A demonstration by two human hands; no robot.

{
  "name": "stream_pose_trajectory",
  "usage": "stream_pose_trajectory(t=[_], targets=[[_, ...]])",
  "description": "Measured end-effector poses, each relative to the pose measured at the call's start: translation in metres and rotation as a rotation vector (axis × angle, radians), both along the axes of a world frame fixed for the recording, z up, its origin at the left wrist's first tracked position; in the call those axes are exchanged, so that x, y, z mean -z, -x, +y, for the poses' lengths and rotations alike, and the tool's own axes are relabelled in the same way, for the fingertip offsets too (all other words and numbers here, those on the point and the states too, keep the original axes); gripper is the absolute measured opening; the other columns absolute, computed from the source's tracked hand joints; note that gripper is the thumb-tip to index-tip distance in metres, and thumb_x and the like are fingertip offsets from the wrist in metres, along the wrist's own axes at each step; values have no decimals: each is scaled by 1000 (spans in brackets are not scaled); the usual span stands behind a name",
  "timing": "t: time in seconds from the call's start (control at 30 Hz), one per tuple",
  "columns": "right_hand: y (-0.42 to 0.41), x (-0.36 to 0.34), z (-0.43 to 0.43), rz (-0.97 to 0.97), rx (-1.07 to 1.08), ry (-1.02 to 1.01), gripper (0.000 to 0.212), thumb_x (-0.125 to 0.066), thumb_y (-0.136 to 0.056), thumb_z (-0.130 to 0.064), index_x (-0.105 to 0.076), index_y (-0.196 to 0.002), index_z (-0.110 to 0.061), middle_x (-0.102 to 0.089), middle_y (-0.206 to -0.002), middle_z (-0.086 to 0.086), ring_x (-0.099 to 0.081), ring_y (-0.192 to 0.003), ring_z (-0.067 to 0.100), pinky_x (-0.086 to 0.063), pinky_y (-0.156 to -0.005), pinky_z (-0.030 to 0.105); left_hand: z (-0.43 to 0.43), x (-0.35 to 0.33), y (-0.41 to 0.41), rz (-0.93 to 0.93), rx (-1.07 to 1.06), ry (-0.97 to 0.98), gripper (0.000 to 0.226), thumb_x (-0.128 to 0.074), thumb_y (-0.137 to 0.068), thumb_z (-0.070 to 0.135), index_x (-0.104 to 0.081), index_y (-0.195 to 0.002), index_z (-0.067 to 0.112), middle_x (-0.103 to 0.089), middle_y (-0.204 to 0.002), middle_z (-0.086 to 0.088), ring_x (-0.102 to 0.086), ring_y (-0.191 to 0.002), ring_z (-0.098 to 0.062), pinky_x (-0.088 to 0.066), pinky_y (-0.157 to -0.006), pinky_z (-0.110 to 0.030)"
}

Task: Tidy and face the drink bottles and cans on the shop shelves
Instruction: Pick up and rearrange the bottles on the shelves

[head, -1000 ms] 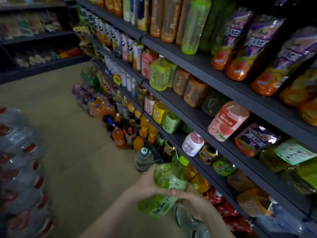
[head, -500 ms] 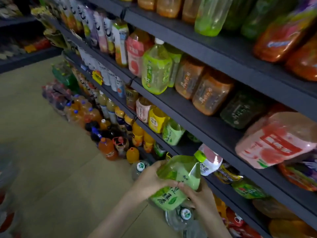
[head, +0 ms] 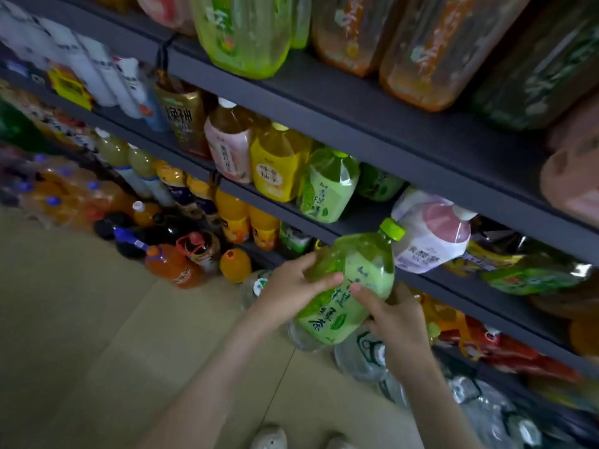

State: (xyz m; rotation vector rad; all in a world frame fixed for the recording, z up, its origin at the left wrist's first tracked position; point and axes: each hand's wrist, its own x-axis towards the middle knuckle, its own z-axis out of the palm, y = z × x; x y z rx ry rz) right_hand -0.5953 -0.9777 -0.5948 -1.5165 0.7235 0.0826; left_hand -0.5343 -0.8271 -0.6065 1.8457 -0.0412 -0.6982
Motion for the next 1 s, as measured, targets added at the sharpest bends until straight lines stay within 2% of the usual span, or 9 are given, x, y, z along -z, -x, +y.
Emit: stream_pose_trajectory(t=[0.1,0.17,0.3,0.43,0.53,0.6,0.73,0.87,1.0], targets=[[-5,13,7,-66,74,209,56,-82,-70,-20,-57,-119,-31,-69,-99,-14,-65,-85,-1,-51,-68,17,-11,2,-8,-280,115,-334,54,-51,-88,53,-43,-137,32,-67,-113,1,-63,-99,-17,-43,-69,-18],[-14,21,9,-121,134,282,77,-83,-68,-18,-46,-133,-33,-63,-111,-14,-61,-96,2,-46,-76,16,-19,7,-11,-439,54,-488,51,-44,-93,49,-38,-140,32,-69,-107,0,-64,-90,-19,-39,-62,-22],[-36,36,5,-225,116,410,87,-83,-68,-17,-36,-139,-35,-57,-122,-11,-56,-109,5,-43,-84,19,-33,21,-23,-473,-86,-311,50,-47,-97,30,-31,-144,29,-71,-99,4,-65,-79,-17,-47,-63,-25],[-53,46,-6,-326,40,480,85,-80,-71,-8,-33,-138,-35,-54,-120,-19,-50,-94,-26,-43,-78,2,-48,35,-33,-435,-100,-195,58,-50,-95,32,-25,-145,19,-67,-98,-11,-65,-84,-24,-49,-67,-29],[-63,54,-12,-338,-2,559,90,-78,-75,-8,-26,-143,-33,-49,-136,-9,-51,-111,-8,-45,-85,10,-53,40,-38,-417,-128,-135,58,-50,-95,29,-24,-145,17,-67,-99,-12,-65,-84,-24,-42,-60,-19],[-67,62,-17,-346,-24,621,91,-77,-76,-9,-22,-144,-36,-45,-142,-6,-51,-121,9,-47,-91,27,-56,43,-41,-406,-142,-113,57,-50,-96,26,-24,-145,17,-67,-94,-12,-63,-77,-22,-38,-53,-16],[-69,75,-24,-355,-42,668,89,-74,-78,-9,-20,-145,-34,-40,-147,-1,-44,-129,18,-46,-98,46,-64,51,-41,-419,-146,-101,55,-51,-95,25,-27,-143,15,-67,-96,-12,-64,-80,-24,-39,-57,-16],[-76,79,-25,-324,54,994,81,-79,-72,-10,-36,-141,-7,-46,-135,20,-33,-105,22,-27,-92,40,-76,62,-48,-385,-181,-113,52,-51,-95,27,-32,-140,13,-67,-95,-13,-65,-80,-26,-53,-68,-36],[-81,75,-24,-317,101,1054,78,-76,-74,0,-38,-142,-6,-42,-118,27,-33,-101,26,-27,-88,32,-90,63,-50,-424,-220,-175,54,-51,-95,30,-30,-143,14,-67,-84,-14,-64,-72,-28,-48,-59,-33]])
